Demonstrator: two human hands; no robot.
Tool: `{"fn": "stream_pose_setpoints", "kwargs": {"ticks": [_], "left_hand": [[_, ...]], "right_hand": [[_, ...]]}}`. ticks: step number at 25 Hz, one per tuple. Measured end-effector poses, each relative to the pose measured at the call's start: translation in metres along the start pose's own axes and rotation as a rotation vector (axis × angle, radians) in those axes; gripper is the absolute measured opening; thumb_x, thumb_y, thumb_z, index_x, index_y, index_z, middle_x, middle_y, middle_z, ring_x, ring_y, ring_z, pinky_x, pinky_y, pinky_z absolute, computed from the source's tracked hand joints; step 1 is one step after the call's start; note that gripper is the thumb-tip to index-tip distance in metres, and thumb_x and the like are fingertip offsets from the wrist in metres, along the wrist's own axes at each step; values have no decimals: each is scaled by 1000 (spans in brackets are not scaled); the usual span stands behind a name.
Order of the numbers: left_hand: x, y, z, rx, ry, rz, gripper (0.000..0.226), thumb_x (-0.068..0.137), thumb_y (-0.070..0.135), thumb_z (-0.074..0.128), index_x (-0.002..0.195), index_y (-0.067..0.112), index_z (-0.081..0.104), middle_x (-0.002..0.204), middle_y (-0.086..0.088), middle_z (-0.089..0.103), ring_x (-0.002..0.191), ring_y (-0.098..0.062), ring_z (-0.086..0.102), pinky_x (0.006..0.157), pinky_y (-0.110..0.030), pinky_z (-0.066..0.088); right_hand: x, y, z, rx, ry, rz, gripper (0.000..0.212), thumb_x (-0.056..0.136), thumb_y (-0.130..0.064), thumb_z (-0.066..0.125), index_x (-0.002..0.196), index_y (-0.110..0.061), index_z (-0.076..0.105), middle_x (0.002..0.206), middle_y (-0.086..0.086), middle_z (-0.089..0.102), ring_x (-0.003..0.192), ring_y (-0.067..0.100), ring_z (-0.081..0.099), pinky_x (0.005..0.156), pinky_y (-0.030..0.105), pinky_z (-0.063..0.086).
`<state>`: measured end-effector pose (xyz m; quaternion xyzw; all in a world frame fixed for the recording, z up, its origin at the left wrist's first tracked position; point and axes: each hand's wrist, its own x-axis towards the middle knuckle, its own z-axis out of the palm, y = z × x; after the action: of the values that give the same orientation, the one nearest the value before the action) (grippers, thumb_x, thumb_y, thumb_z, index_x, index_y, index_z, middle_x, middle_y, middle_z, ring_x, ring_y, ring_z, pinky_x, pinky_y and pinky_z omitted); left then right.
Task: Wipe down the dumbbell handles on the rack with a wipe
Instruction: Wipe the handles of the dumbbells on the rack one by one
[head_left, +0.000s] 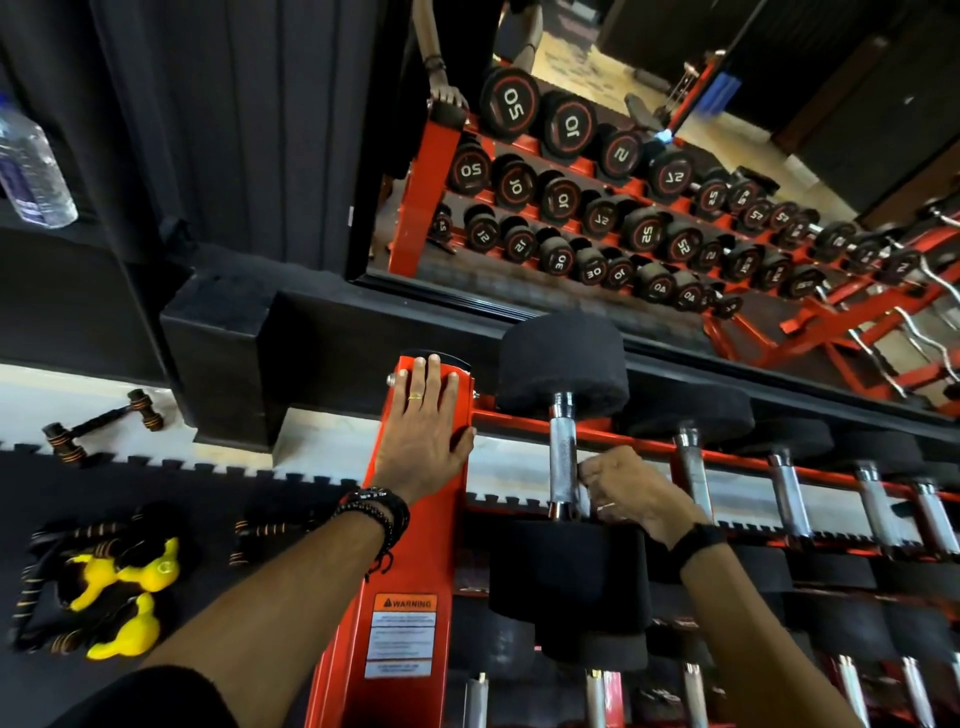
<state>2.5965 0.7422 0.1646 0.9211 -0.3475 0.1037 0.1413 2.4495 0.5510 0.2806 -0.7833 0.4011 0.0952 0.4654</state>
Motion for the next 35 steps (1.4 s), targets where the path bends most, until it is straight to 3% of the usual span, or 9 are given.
{"fn": "stream_pose_setpoints", "kwargs": {"ticks": [5, 9, 10, 12, 15, 19, 22, 27, 35], "left_hand": [[-2, 0, -2, -35, 21, 6, 71, 99, 52, 33, 152, 5, 29, 160, -26, 18, 150, -41, 11, 121, -56, 11], [0, 0, -1, -10, 15, -2, 72, 99, 53, 33, 152, 5, 30, 160, -26, 17, 150, -41, 11, 122, -55, 9], [0, 1, -1, -4, 15, 0, 72, 99, 53, 32, 152, 5, 29, 160, -25, 17, 150, -41, 10, 121, -55, 9], [-1, 0, -1, -9, 16, 7, 72, 99, 53, 31, 152, 6, 29, 161, -25, 16, 150, -40, 10, 122, -56, 9], [-2, -1, -1, -29, 12, 5, 71, 99, 54, 31, 152, 6, 30, 161, -24, 16, 150, -39, 9, 122, -55, 10], [0, 1, -1, 1, 11, -3, 73, 99, 53, 31, 153, 5, 28, 161, -25, 14, 150, -40, 8, 121, -56, 11], [-1, 0, -2, -4, 9, 6, 73, 100, 54, 31, 153, 4, 28, 161, -24, 15, 150, -40, 9, 122, -56, 9], [-1, 0, -2, -21, 7, -11, 73, 100, 54, 30, 154, 5, 26, 162, -24, 14, 151, -40, 8, 121, -56, 12], [-1, -1, -3, -29, 6, -7, 71, 99, 53, 33, 153, 7, 29, 161, -24, 16, 150, -40, 10, 121, -55, 11]], "right_hand": [[20, -17, -9, 475, 21, -68, 41, 82, 19, 38, 117, 12, 59, 115, 22, 66, 101, 30, 67, 84, 41, 56], [-3, -2, -5, 333, -245, 18, 26, 85, 11, 43, 69, -2, 58, 67, 10, 62, 55, 16, 60, 53, 24, 50], [-2, 2, -8, 339, -278, 35, 23, 86, 8, 46, 69, -4, 56, 64, 7, 61, 53, 16, 59, 52, 24, 50], [11, -8, -12, 502, -220, -10, 9, 88, -1, 54, 87, -1, 63, 78, 10, 66, 71, 23, 64, 70, 34, 56], [27, -16, -6, 662, -193, 5, 33, 91, -14, 63, 120, 1, 60, 109, 16, 68, 99, 31, 66, 87, 44, 53], [25, 6, 2, 466, -328, 112, 47, 87, -16, 71, 125, 9, 57, 122, 25, 61, 105, 37, 62, 90, 46, 55], [39, -16, -1, 598, -260, 18, 61, 75, -22, 81, 124, 5, 59, 114, 20, 62, 93, 31, 65, 83, 45, 57], [27, -11, 20, 433, -327, 110, 32, 75, -25, 84, 92, -7, 63, 77, 8, 62, 69, 23, 63, 69, 39, 58], [44, -26, 21, 410, -248, 96, 42, 66, -19, 88, 95, -6, 62, 76, 9, 67, 69, 24, 67, 73, 40, 57]]}}
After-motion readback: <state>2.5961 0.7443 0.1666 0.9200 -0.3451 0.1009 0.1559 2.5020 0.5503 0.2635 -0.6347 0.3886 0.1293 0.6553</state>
